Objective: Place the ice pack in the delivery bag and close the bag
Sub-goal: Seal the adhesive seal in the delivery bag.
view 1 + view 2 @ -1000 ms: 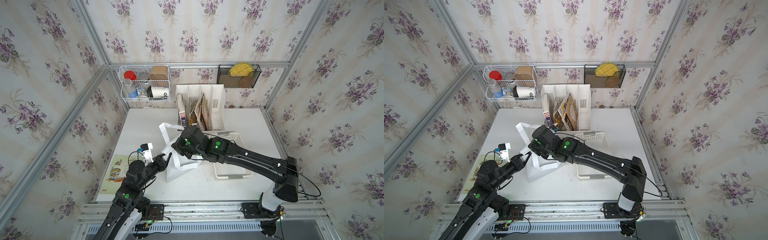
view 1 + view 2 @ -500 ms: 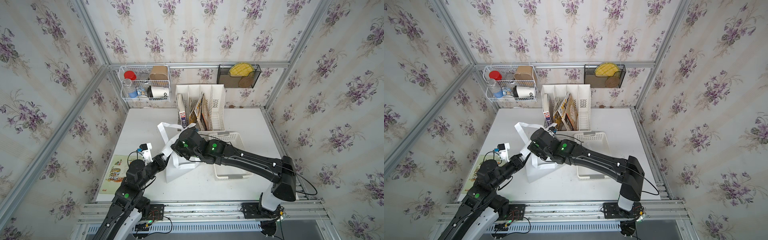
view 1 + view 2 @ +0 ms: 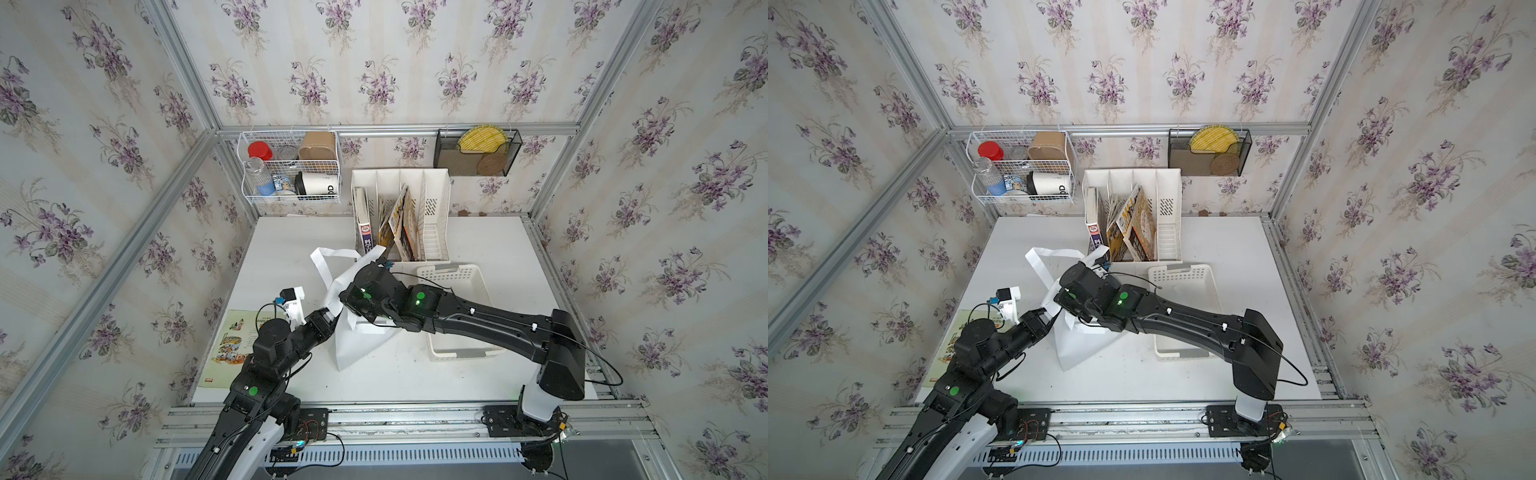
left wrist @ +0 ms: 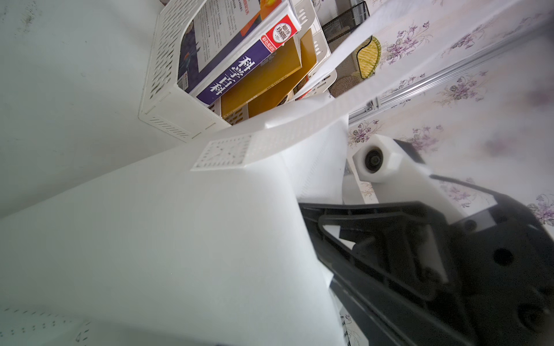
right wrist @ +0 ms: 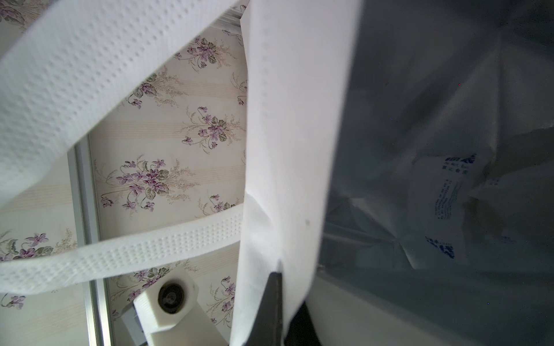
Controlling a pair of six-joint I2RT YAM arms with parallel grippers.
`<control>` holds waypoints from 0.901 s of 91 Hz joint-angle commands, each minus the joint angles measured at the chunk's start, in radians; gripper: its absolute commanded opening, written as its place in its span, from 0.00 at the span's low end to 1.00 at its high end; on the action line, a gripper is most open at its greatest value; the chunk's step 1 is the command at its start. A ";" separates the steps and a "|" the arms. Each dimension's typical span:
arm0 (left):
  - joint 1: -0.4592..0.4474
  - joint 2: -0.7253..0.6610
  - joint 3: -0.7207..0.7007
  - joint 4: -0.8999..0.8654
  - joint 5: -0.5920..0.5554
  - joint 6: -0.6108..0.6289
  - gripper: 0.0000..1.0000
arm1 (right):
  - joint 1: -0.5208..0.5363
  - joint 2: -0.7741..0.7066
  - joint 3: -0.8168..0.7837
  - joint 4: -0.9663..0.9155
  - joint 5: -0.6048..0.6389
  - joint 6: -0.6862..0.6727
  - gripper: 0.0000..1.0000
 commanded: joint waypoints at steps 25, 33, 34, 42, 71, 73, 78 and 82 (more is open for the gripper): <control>-0.001 -0.117 0.017 -0.119 -0.011 0.043 0.28 | 0.001 -0.006 -0.047 0.010 0.005 -0.013 0.00; 0.000 -0.159 0.015 -0.162 -0.021 0.045 0.33 | 0.001 -0.001 -0.049 0.013 -0.001 -0.012 0.00; 0.000 -0.163 0.014 -0.166 -0.023 0.045 0.33 | 0.001 0.000 -0.048 0.013 -0.002 -0.012 0.00; 0.000 -0.198 0.017 -0.206 -0.037 0.044 0.34 | 0.001 0.006 -0.047 0.015 -0.010 -0.010 0.00; 0.000 -0.349 0.036 -0.280 -0.147 0.048 0.22 | 0.001 0.009 -0.059 0.045 -0.047 -0.009 0.00; 0.000 -0.361 0.032 -0.277 -0.154 0.045 0.20 | 0.001 0.007 -0.062 0.053 -0.050 -0.009 0.00; 0.000 -0.356 0.027 -0.277 -0.153 0.040 0.19 | 0.002 0.004 -0.071 0.074 -0.058 -0.009 0.00; 0.001 -0.338 0.020 -0.262 -0.135 0.039 0.20 | 0.005 0.003 -0.073 0.079 -0.061 -0.009 0.00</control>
